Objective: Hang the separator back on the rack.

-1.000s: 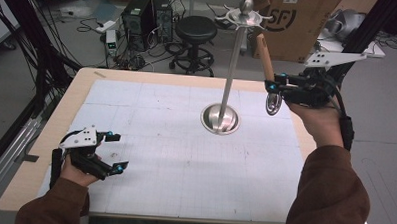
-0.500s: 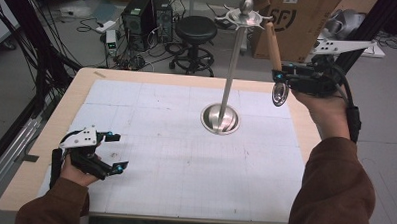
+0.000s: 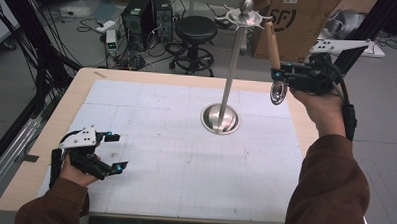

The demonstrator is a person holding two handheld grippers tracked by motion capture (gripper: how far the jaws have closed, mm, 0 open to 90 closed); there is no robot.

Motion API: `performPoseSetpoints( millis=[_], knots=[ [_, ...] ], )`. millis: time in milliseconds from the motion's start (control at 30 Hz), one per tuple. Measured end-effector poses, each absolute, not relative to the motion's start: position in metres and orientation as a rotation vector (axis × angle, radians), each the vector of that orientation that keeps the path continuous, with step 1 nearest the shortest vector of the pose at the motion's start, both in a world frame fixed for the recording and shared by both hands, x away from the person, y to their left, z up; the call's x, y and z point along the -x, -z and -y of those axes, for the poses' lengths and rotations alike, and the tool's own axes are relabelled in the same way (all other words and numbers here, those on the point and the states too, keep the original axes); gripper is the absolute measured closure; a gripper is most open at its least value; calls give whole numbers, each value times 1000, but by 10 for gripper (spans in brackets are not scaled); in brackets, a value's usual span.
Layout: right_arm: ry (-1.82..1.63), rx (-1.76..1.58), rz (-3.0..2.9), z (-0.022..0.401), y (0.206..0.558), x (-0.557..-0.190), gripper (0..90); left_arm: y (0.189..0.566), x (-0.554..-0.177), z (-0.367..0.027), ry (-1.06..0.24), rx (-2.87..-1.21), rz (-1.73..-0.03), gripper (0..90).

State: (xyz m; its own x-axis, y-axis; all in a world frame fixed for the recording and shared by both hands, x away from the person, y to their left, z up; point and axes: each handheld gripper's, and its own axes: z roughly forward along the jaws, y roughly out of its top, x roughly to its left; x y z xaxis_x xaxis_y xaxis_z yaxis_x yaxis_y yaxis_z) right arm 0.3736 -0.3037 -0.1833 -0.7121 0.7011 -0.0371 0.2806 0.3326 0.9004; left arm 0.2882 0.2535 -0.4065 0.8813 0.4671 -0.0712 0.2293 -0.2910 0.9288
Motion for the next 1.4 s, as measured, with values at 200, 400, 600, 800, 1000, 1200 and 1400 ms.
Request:
performPoseSetpoints(
  millis=[200, 400, 600, 800, 1000, 1200, 1400],
  knots=[
    [-1352, -865, -2190, 300, 184, -377, 687, 406, -288, -253, -254, -1881, -517, 16],
    [-1359, -865, -2197, 294, 186, -383, 687, 407, -288, -254, -252, -1882, -516, 17],
    [-1373, -878, -2201, 290, 188, -387, 687, 407, -288, -255, -252, -1879, -519, 16],
    [-1378, -874, -2210, 286, 193, -391, 687, 407, -288, -255, -252, -1879, -519, 17],
    [-1364, -888, -2221, 281, 197, -396, 687, 407, -288, -255, -254, -1880, -517, 17],
    [-1365, -888, -2228, 276, 199, -400, 687, 407, -288, -254, -250, -1883, -517, 16],
    [-1349, -884, -2233, 272, 201, -402, 686, 407, -288, -254, -248, -1879, -515, 16]
  ],
)
